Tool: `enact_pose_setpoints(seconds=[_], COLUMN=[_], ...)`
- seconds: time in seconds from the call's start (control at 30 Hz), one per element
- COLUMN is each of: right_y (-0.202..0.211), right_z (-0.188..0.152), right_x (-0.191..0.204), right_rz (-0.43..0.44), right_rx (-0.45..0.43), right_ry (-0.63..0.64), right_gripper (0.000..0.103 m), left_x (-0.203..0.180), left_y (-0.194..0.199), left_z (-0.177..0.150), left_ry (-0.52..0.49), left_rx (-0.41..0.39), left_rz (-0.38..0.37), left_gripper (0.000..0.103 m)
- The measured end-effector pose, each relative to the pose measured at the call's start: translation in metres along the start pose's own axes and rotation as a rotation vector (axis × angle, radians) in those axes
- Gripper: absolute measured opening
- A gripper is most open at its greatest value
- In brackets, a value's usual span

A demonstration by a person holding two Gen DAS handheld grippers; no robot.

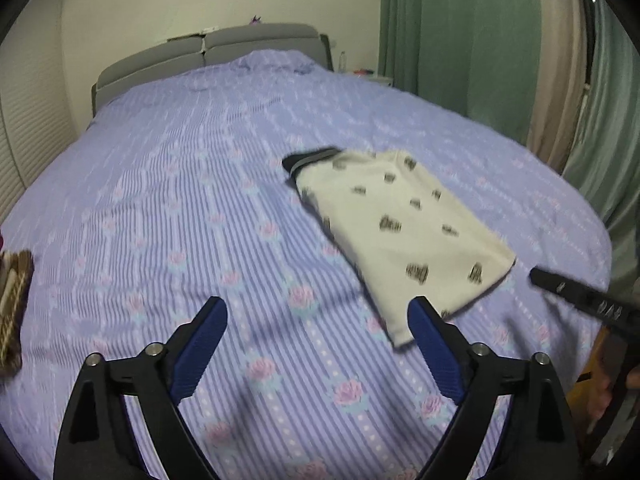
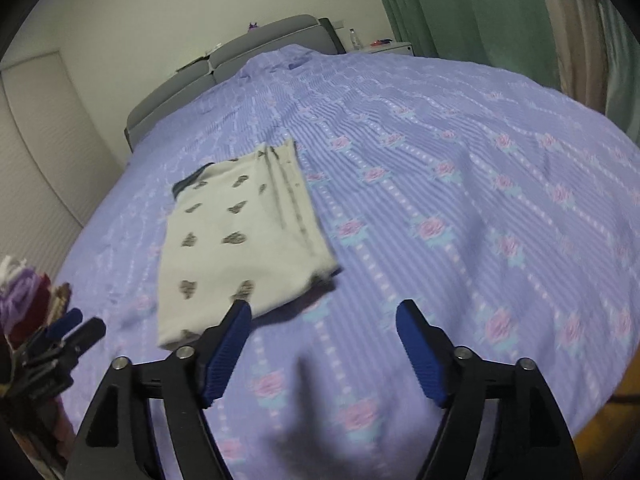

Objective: Fold small clothes

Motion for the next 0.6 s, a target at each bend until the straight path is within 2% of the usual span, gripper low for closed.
enact_pose_setpoints(seconds=[0.1, 0.23, 0.3, 0.43, 0.6], right_y=[-0.009, -0.023, -0.027, -0.048, -0.062], right_z=[-0.005, -0.008, -0.006, -0.014, -0.004], right_x=[0.012, 0.027, 0.027, 0.022, 0.023], right_rz=[0.013, 0.107, 0.152, 0.274, 0.295], right_rx=[0.022, 0.027, -0.013, -0.003, -0.042], right_ry=[-0.041, -0.14, -0.226, -0.426, -0.429], right_gripper=[0.077, 0.077, 0.077, 0.077, 0.077], left_x=[0.003, 0.003, 0.004, 0.006, 0.011], left_y=[0.002, 0.001, -0.001, -0.006, -0.018], left_z=[0.008, 0.012, 0.01, 0.009, 0.011], left_ry=[-0.023, -0.033, -0.022, -0.008, 0.019], left_rx=[-0.016, -0.027, -0.017, -0.005, 0.011], left_rz=[-0.013, -0.039, -0.052, -0.069, -0.073], left_gripper=[0.096, 0.097, 0.097, 0.097, 0.097])
Point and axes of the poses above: each gripper's, at about its wrist camera, not at the fingertips, and y roughly against the way its jaws point, x to its left, z to its top, the point moved 10 cm from there along -y, roughly the way its jaws point, and after that the axes turned 7 degrees about x, right-handed, at the moved point
